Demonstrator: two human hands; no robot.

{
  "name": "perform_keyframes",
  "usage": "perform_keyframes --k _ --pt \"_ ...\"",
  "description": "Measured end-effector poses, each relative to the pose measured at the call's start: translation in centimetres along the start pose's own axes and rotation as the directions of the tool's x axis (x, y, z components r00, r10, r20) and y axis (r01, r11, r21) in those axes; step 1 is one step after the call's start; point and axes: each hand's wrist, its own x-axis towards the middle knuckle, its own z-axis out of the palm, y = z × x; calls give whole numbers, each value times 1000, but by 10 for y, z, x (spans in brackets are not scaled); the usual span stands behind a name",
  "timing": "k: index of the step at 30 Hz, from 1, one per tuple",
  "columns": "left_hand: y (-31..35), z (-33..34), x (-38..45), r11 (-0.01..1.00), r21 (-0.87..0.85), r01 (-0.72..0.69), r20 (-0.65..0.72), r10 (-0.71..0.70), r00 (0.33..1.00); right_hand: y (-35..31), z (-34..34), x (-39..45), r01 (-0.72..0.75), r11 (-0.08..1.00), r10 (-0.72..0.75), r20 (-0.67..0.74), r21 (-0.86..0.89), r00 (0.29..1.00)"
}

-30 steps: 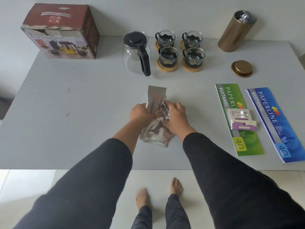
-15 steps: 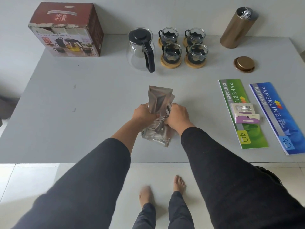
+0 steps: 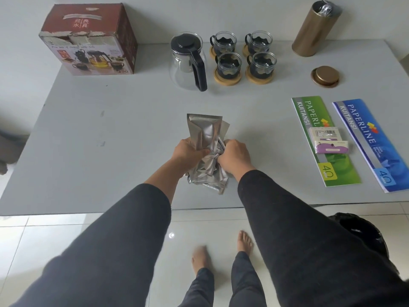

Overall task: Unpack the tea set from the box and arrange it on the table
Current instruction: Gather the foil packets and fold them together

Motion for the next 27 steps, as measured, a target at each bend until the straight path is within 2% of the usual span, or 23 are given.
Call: perform_keyframes --k 8,18,23,27 --pt "3 -7 -12 984 -179 20 12 -18 1000 -5 -13 -3 46 995 -54 85 89 995" --pt "55 -11 -23 988 -132 -77 45 83 995 -5 -64 -8 48 982 -53 20 184 998" --pt "101 28 -34 981 -107 -160 111 172 979 29 -117 -26 17 975 -1 -73 220 997" --pt "147 90 -53 961 -62 -268 180 275 944 82 -166 -49 -70 963 115 -165 259 980"
